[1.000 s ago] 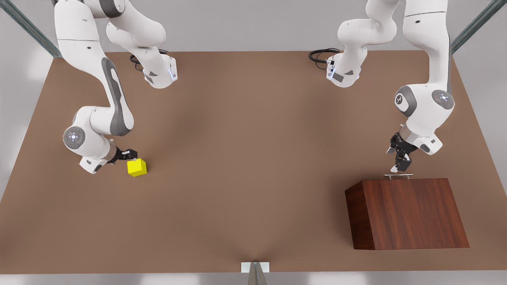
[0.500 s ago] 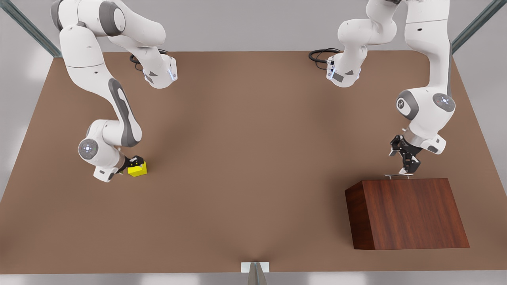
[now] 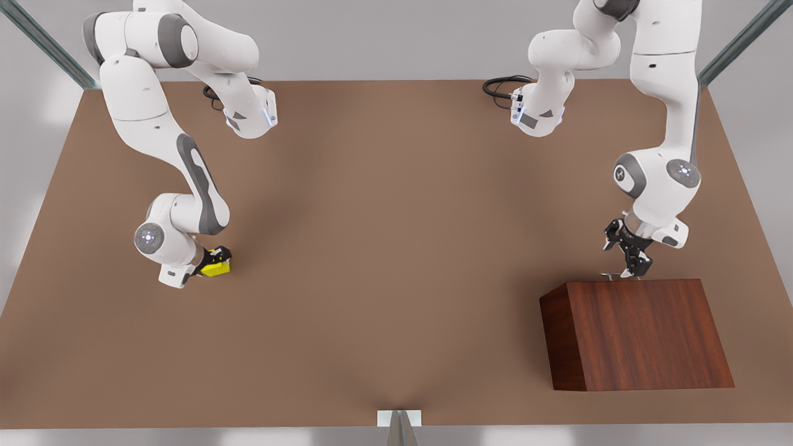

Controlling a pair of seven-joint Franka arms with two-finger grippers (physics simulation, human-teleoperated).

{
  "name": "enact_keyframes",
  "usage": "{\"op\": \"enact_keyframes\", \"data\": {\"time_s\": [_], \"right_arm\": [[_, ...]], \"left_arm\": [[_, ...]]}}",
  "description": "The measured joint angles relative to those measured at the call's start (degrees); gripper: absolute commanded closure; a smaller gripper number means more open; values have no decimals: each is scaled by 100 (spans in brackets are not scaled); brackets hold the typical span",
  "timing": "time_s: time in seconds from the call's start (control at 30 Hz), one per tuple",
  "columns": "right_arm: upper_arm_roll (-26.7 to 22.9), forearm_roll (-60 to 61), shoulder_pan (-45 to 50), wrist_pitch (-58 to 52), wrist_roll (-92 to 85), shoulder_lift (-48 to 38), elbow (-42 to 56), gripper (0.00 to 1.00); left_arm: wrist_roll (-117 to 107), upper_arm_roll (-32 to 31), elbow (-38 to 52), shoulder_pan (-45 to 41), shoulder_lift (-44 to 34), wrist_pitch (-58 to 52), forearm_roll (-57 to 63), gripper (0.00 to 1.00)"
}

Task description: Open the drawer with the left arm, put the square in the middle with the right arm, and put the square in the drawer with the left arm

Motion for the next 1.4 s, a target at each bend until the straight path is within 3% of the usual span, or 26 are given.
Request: {"op": "enact_keyframes", "data": {"time_s": [0.6,0.83,1.0,1.1,1.3,1.4], "right_arm": [[81,57,-17,1,-335,-57,120,25],[826,62,13,-122,-290,-300,388,24],[1093,15,1242,-409,-166,158,1647,22],[1086,2,2304,-739,58,965,3016,22],[1098,16,3460,-1104,631,2773,5611,22],[991,18,3989,-1013,952,3167,6118,21]], "left_arm": [[-212,1,-65,35,242,181,2,0],[-254,0,-233,42,182,156,-7,0],[-275,14,-361,39,11,94,-8,0],[-285,39,-505,41,-120,43,-6,0],[-302,107,-791,30,-334,-1,-4,0],[-308,185,-982,2,-524,-16,-3,0]]}}
